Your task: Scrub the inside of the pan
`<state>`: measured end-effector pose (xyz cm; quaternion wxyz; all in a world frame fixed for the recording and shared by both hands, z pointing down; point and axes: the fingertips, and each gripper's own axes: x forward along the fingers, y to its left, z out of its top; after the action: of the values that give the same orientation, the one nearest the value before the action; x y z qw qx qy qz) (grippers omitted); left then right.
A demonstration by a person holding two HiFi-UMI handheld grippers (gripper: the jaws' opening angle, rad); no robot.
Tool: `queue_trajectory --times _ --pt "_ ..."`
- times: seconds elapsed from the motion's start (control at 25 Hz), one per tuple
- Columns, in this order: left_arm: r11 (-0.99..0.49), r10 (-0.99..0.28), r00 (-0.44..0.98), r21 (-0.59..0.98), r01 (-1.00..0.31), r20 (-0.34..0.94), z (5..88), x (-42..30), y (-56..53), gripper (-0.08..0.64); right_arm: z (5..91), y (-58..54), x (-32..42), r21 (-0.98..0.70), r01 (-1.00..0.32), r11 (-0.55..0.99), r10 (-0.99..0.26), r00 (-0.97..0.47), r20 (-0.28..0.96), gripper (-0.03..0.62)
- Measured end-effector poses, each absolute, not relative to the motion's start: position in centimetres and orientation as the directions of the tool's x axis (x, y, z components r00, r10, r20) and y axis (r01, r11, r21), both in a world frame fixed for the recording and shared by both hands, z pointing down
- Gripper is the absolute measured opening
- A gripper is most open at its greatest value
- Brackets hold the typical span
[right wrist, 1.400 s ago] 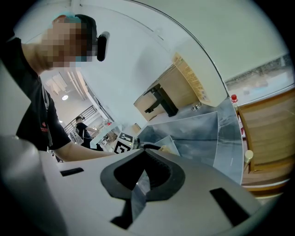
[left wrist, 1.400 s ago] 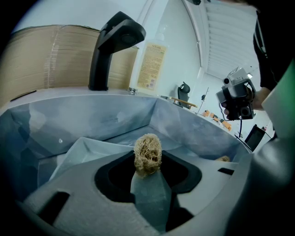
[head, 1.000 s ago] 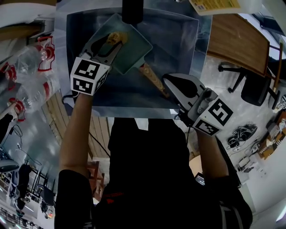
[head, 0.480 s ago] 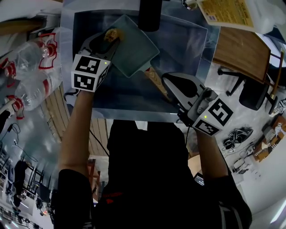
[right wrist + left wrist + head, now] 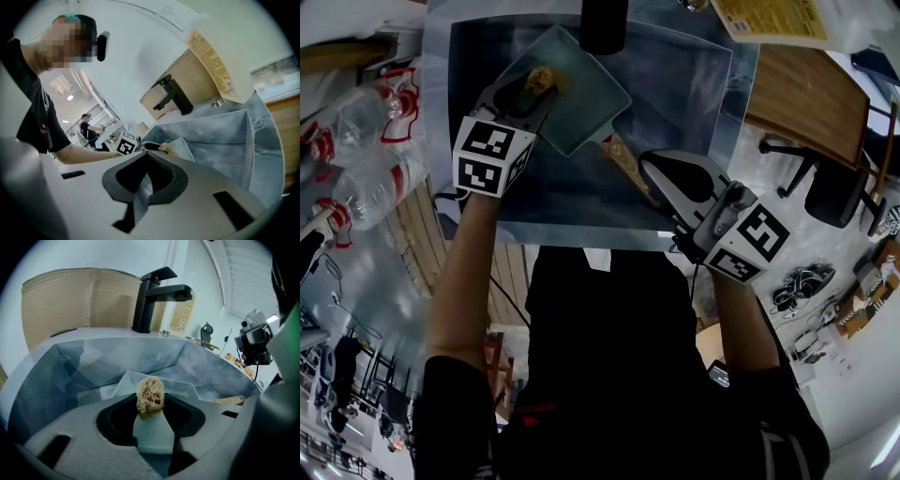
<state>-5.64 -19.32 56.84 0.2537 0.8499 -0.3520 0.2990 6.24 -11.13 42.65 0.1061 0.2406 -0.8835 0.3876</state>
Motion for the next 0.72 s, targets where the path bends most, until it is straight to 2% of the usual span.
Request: queue_trajectory --times 0.72 --pt "-0.666 -0.363 0.629 0.281 -0.691 0.688 56.7 0.1 -13.3 0.175 42.0 -7.5 8.7 -0.633 -0.489 0.600 -0.343 -0.872 0.348 0.005"
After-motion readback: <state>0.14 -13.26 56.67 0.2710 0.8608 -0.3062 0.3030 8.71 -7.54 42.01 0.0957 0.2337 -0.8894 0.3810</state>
